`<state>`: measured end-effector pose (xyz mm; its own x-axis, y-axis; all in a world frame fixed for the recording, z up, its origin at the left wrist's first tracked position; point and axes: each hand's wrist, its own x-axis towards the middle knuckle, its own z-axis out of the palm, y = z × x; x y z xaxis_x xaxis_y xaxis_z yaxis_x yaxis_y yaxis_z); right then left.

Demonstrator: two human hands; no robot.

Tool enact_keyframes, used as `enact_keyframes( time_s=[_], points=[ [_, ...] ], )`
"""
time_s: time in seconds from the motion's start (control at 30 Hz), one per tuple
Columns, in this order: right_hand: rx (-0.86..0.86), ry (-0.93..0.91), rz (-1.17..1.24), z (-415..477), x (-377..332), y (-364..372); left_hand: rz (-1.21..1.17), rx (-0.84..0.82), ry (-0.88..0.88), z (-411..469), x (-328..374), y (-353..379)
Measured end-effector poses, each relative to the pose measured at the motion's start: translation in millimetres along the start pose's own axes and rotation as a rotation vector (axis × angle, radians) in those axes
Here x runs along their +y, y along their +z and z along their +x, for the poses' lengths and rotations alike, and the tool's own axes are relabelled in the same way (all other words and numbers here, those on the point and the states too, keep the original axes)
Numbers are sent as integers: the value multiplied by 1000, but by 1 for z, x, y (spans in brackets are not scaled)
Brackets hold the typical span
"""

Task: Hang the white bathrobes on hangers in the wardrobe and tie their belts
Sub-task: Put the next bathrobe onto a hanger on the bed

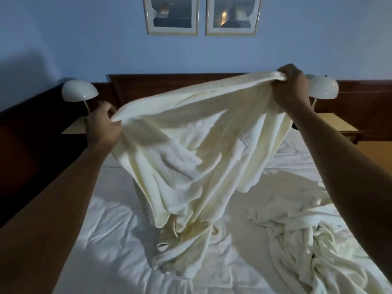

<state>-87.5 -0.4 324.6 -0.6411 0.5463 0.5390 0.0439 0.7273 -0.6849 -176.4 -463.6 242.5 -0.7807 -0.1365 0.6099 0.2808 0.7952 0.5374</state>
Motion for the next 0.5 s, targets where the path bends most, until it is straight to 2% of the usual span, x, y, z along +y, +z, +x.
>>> enact_keyframes(
  time_s=[0.07,0.13,0.17,0.2,0.27,0.33,0.43,0.5],
  points=[
    [11,61,64,-2,11,-2,-142,1,-230,-14,-21,8],
    [-17,179,120,-6,29,-1,-402,-3,-585,-24,-32,14],
    [-54,234,127,-8,39,0,-490,-18,-687,-26,-32,15],
    [-119,275,89,-12,47,1,-503,-29,-688,-25,-28,17],
    [-322,254,-134,-30,54,5,-511,-90,-520,-22,0,14],
    [-543,67,-296,-65,48,19,-607,-315,-277,-25,46,10],
    [-845,-205,-72,-145,7,53,-448,-745,198,-48,119,13],
    [-926,-269,-5,-185,-13,74,-349,-897,333,-65,147,15]
  ],
)
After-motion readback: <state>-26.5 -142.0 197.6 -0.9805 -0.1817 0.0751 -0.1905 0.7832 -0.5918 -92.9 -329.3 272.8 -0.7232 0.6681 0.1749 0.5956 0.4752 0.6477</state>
